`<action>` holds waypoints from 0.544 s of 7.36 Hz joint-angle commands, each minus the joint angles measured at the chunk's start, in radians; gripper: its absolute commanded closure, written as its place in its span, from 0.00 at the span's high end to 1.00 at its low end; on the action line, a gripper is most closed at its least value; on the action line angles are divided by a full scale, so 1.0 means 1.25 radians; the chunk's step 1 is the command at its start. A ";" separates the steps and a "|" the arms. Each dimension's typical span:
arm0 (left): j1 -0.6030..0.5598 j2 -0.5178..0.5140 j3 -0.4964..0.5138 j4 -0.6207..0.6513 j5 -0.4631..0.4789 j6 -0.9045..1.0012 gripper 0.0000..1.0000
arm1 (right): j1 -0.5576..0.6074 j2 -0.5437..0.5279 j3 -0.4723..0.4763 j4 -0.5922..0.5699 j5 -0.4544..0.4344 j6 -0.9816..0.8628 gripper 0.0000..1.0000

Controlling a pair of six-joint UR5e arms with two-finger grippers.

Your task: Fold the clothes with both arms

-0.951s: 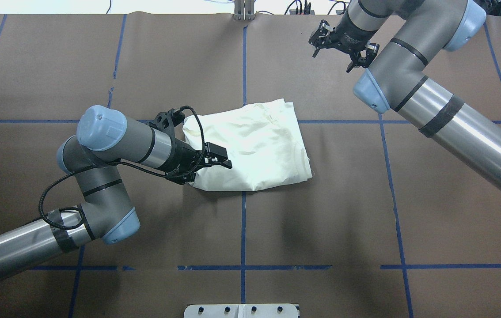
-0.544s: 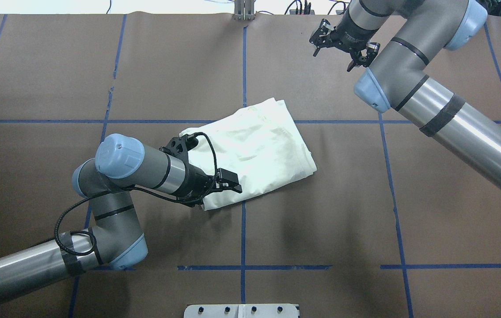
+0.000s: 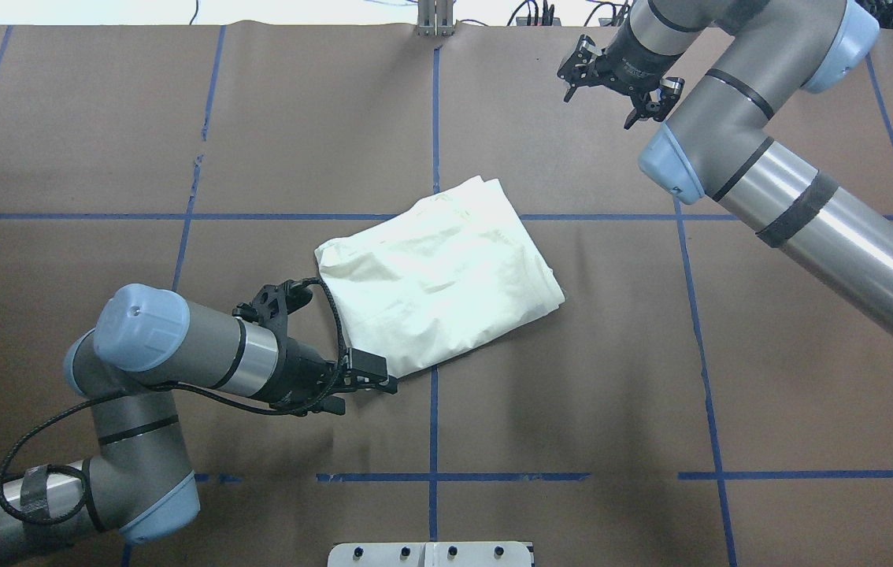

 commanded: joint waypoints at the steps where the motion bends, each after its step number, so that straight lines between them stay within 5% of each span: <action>1: -0.042 0.058 -0.067 0.041 -0.005 0.011 1.00 | 0.016 -0.040 0.048 0.000 0.000 -0.039 1.00; 4: -0.322 0.128 -0.200 0.314 -0.026 0.389 1.00 | 0.106 -0.156 0.145 -0.062 0.001 -0.307 1.00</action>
